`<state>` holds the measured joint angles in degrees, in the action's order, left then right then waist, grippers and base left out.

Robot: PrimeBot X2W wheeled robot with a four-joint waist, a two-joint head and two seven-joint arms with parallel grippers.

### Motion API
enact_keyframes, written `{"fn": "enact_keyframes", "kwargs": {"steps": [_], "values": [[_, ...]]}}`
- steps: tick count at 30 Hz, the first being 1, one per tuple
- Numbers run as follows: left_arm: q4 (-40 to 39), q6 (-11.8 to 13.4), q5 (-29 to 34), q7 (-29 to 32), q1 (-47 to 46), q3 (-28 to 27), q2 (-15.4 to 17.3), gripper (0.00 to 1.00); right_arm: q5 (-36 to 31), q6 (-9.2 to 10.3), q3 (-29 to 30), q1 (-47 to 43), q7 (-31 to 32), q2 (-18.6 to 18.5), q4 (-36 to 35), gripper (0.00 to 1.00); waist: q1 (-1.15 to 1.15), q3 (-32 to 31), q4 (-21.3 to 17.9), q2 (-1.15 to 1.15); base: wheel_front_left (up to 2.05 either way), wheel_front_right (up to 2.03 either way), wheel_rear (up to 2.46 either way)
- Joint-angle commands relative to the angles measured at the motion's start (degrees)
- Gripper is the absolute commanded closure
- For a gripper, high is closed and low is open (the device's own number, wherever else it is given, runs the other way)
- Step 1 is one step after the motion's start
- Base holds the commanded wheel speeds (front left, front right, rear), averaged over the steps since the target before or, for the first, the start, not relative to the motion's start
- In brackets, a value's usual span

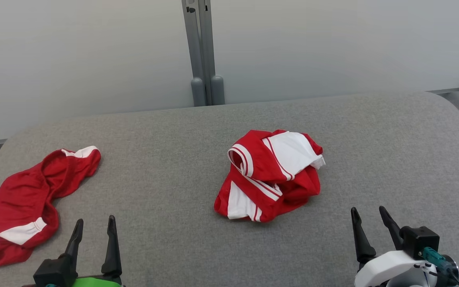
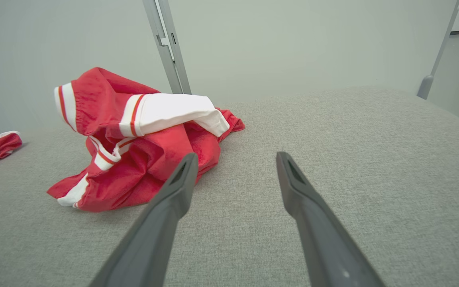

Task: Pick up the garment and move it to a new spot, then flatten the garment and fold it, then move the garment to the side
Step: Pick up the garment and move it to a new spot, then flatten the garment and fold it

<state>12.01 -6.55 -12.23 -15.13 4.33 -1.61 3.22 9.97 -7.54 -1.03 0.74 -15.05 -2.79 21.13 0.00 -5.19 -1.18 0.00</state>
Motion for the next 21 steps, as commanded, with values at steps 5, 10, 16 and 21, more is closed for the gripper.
{"fn": "enact_keyframes", "kwargs": {"steps": [5, 10, 16, 21], "values": [[0.4, -0.5, 1.7, 0.0, 0.9, -0.9, -0.1, 0.0, 0.0, 0.1, 0.6, -1.1, -0.2, -0.2, -0.5, 0.0, 0.0, -0.2, 0.1, 0.0, 0.0, 0.0, 0.0], [1.0, -0.7, 0.8, 0.0, 0.1, -0.1, -0.2, 0.0, 0.8, 0.1, 0.4, -1.2, -0.2, -0.2, -0.5, 0.0, 0.0, -0.1, 0.3, 0.0, 0.0, 0.0, 0.0], [1.5, -0.8, -0.6, 0.0, -0.1, 0.5, -0.3, 0.0, 1.8, 0.1, -1.1, -0.9, -0.2, -0.2, 0.0, 0.0, 0.0, 0.0, 1.2, 0.0, 0.0, 0.0, 0.0], [1.5, -0.8, -1.3, 0.0, -0.9, 1.6, -0.3, 0.0, 0.6, 0.1, -7.5, 3.4, 0.1, -0.2, 1.4, 0.0, 0.0, 0.5, 3.1, 0.0, 0.0, 0.0, 0.0]]}}
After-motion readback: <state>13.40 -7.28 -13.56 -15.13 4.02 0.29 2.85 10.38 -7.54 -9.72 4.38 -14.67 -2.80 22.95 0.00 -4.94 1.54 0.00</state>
